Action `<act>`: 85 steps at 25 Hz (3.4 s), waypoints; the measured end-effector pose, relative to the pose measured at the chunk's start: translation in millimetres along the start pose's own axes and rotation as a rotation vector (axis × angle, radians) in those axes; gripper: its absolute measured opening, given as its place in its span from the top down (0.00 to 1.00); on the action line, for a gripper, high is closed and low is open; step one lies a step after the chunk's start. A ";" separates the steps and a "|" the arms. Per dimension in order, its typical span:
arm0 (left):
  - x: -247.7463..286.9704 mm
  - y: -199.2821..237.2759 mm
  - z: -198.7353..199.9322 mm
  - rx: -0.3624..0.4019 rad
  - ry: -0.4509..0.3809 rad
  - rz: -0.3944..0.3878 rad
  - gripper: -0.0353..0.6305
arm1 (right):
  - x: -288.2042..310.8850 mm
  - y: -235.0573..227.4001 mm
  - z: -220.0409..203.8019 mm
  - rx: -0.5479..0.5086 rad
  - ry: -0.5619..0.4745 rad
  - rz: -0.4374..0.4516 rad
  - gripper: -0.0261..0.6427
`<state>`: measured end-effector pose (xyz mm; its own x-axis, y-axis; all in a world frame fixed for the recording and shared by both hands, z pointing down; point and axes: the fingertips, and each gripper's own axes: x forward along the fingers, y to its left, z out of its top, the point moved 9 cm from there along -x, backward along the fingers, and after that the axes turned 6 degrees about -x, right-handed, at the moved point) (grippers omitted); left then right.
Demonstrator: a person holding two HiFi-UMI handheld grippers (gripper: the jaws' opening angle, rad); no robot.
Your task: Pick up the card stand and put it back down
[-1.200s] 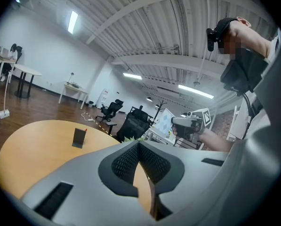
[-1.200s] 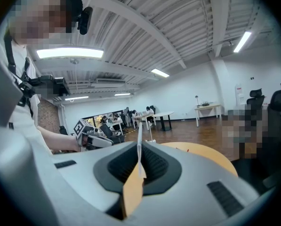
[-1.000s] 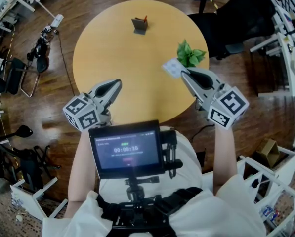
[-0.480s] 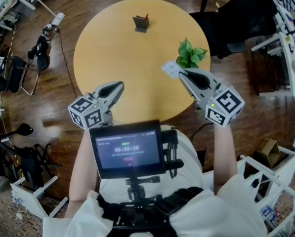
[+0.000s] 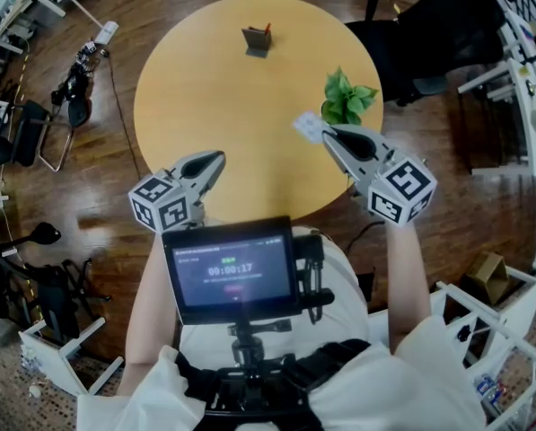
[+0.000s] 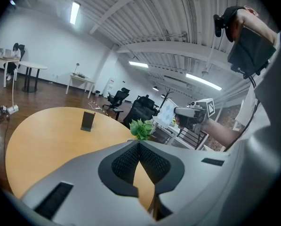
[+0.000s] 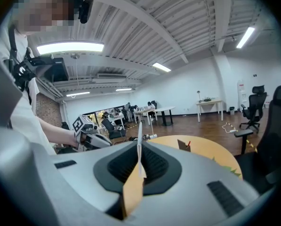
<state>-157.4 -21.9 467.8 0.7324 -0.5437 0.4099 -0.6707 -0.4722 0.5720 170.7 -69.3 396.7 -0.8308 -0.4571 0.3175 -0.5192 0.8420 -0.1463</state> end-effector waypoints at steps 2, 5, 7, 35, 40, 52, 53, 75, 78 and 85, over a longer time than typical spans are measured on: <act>0.9 1.3 -2.8 0.003 0.010 0.008 0.94 | 1.6 -1.0 -3.9 0.001 0.005 -0.003 0.91; 2.4 2.5 -7.7 0.010 0.028 0.020 0.94 | 3.8 -2.4 -10.3 0.005 0.008 -0.008 0.91; 3.3 3.1 -10.1 0.016 0.038 0.025 0.94 | 5.1 -3.4 -14.3 0.006 0.009 -0.010 0.91; 22.9 9.8 -50.1 0.000 0.119 0.095 0.94 | 30.1 -28.5 -88.0 0.002 0.092 -0.008 0.91; 23.4 10.3 -52.1 -0.003 0.129 0.107 0.94 | 35.3 -31.6 -103.9 0.010 0.117 -0.012 0.91; 28.6 17.0 -48.5 0.001 0.154 0.123 0.94 | 60.3 -49.9 -133.1 0.031 0.144 -0.030 0.91; 29.3 17.9 -48.5 0.000 0.155 0.124 0.94 | 61.9 -50.3 -135.7 0.034 0.151 -0.031 0.91; 28.2 27.9 -48.1 -0.004 0.159 0.135 0.94 | 105.0 -55.5 -205.9 0.020 0.299 0.034 0.91; 26.1 29.2 -49.5 -0.004 0.158 0.137 0.94 | 108.8 -55.8 -214.5 0.013 0.312 0.039 0.91; 25.1 30.8 -50.8 -0.011 0.160 0.137 0.94 | 116.9 -60.2 -230.4 0.013 0.331 0.051 0.91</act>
<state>-153.7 -14.9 531.8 0.6444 -0.4851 0.5912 -0.7646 -0.3930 0.5109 151.1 -107.5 658.4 -0.7465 -0.2949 0.5965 -0.4829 0.8568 -0.1807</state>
